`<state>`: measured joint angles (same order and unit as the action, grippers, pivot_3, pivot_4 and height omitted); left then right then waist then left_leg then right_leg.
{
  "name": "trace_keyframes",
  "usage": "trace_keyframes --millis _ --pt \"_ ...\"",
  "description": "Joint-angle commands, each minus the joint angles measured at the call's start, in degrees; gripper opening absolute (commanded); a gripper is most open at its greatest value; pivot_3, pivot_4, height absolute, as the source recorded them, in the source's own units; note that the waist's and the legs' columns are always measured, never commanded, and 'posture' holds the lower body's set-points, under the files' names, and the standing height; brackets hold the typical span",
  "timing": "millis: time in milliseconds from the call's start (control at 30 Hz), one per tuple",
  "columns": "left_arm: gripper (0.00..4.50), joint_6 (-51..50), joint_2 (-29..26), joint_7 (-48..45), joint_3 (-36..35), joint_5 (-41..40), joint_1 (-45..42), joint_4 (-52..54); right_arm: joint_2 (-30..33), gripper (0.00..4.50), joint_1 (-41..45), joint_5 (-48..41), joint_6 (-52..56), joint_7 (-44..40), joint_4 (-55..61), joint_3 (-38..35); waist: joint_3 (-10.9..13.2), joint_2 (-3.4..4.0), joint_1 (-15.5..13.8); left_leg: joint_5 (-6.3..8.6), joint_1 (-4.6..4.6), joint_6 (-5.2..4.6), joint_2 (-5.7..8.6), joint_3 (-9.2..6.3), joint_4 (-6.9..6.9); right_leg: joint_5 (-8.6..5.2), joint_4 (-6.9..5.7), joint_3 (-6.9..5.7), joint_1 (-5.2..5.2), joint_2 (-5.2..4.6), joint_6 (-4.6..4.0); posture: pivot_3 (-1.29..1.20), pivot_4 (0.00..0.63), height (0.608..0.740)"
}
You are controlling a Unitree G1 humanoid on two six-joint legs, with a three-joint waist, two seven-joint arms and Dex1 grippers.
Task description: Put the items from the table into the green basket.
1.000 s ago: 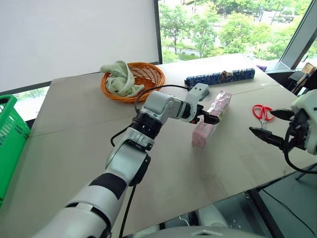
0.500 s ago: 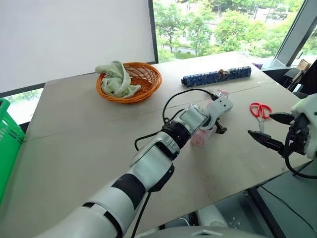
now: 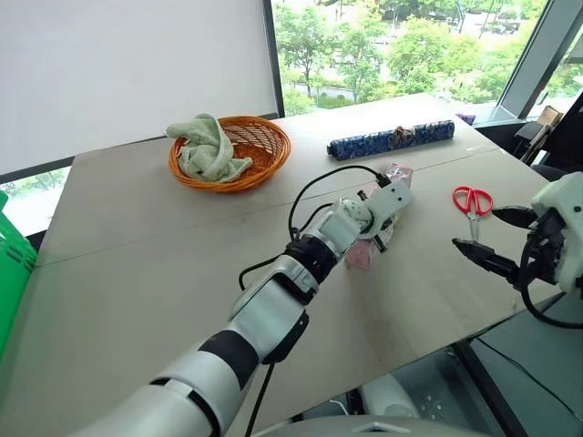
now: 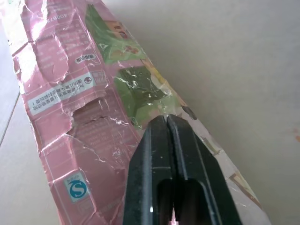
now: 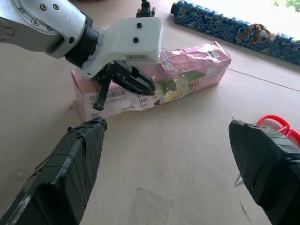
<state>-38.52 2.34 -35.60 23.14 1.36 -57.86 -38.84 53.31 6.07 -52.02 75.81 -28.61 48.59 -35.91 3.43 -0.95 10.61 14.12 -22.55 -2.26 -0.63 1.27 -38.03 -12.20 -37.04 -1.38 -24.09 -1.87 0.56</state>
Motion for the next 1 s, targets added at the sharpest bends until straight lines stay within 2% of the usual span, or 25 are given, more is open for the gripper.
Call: trace_keyframes --millis 33,133,233,367,400,467,533,600,667,700,900,1000 --pt "0.18 -15.95 -5.05 -7.2 -10.22 -10.9 0.52 16.07 1.0 4.5 3.1 -2.16 -2.33 -0.03 -0.53 0.13 0.11 0.08 0.19 -0.04 -0.01 -0.06 0.0 0.01 0.0 0.0 0.0 0.01 -0.05 0.06 0.0 -0.26 0.012 0.74" --pt "0.18 -25.17 -11.93 -8.49 -16.87 -16.3 1.81 24.79 0.23 4.5 6.17 -4.87 -3.28 0.47 -1.49 1.69 0.13 0.14 0.78 -0.05 -0.12 -0.08 0.01 0.0 0.0 0.1 0.0 0.04 -0.13 0.11 0.16 -0.22 0.007 0.74" --pt "0.18 -28.5 -17.97 -8.95 -17.13 -17.81 5.22 32.48 0.02 4.5 8.15 -4.62 -4.92 1.18 -2.92 5.3 0.09 0.18 0.49 -0.05 -0.09 -0.08 0.02 -0.07 0.03 0.11 0.0 0.02 -0.09 0.16 0.28 -0.18 0.0 0.74" --pt "0.18 -30.23 -19.32 -8.08 -18.53 -21.03 9.12 37.49 0.04 4.5 9.12 -3.29 -7.6 1.16 -4.96 9.42 0.11 0.16 -1.9 -0.05 -0.09 -0.09 0.07 -0.03 0.02 0.11 0.0 0.09 -0.08 0.07 0.35 -0.15 0.0 0.74" --pt "0.66 -31.71 -18.03 -7.92 -18.76 -22.49 9.44 38.1 0.11 4.5 9.51 -2.97 -8.33 0.92 -5.62 10.46 0.12 0.14 -2.81 -0.06 -0.12 -0.09 0.09 -0.03 -0.02 0.13 0.0 0.09 -0.08 0.06 0.39 -0.13 0.0 0.74" --pt "1.29 -33.83 -15.72 -6.55 -18.52 -23.67 9.2 37.49 0.39 4.5 10.1 -2.65 -9.42 0.52 -6.63 11.73 0.14 0.1 -4.51 -0.04 -0.18 -0.13 0.12 -0.03 -0.09 0.15 0.01 0.08 -0.08 0.03 0.42 -0.12 0.0 0.74" --pt "2.27 -33.77 -13.8 -5.03 -16.89 -22.98 8.55 34.22 0.73 4.5 10.44 -2.4 -10.2 0.27 -7.33 12.46 0.14 0.11 -5.85 0.01 -0.21 -0.21 0.15 0.01 -0.2 0.15 0.05 0.11 -0.08 0.03 0.43 -0.12 0.0 0.74" --pt "3.16 -31.56 -9.29 -3.76 -15.58 -21.91 6.33 25.66 1.42 4.5 10.35 -2.22 -10.63 -0.14 -7.7 12.41 0.13 0.11 -6.93 0.03 -0.21 -0.25 0.2 0.03 -0.23 0.15 0.07 0.15 -0.05 0.01 0.43 -0.14 0.0 0.74" --pt "4.25 -28.69 -6.34 -3.87 -14.7 -21.21 4.41 18.73 2.06 4.5 9.78 -2.69 -10.47 -0.29 -7.44 11.52 0.12 0.11 -7.51 0.04 -0.21 -0.28 0.26 0.03 -0.26 0.14 0.12 0.15 -0.01 0.02 0.42 -0.16 0.0 0.74" --pt "4.49 -27.63 -5.41 -4.32 -14.58 -21.24 3.56 16.24 2.39 4.5 9.39 -2.94 -10.29 -0.3 -7.23 11.0 0.12 0.11 -7.51 0.06 -0.2 -0.31 0.26 0.05 -0.27 0.13 0.17 0.16 0.01 0.02 0.39 -0.16 0.0 0.74" --pt "4.49 -20.14 -0.01 -6.84 -13.49 -19.86 -2.48 -0.25 4.1 4.5 5.69 -5.71 -8.72 0.05 -5.17 6.44 0.11 0.13 -6.76 0.17 -0.22 -0.47 0.26 0.19 -0.26 0.14 0.2 0.32 -0.03 0.05 0.4 -0.22 0.002 0.74" --pt "4.49 -15.25 1.34 -8.81 -6.76 -15.24 -2.94 -2.61 4.99 4.5 2.06 -7.58 -7.04 -0.08 -3.55 3.28 0.1 0.13 -6.57 0.18 -0.2 -0.49 0.26 0.23 -0.26 0.12 0.2 0.35 -0.03 0.05 0.38 -0.23 0.008 0.74"
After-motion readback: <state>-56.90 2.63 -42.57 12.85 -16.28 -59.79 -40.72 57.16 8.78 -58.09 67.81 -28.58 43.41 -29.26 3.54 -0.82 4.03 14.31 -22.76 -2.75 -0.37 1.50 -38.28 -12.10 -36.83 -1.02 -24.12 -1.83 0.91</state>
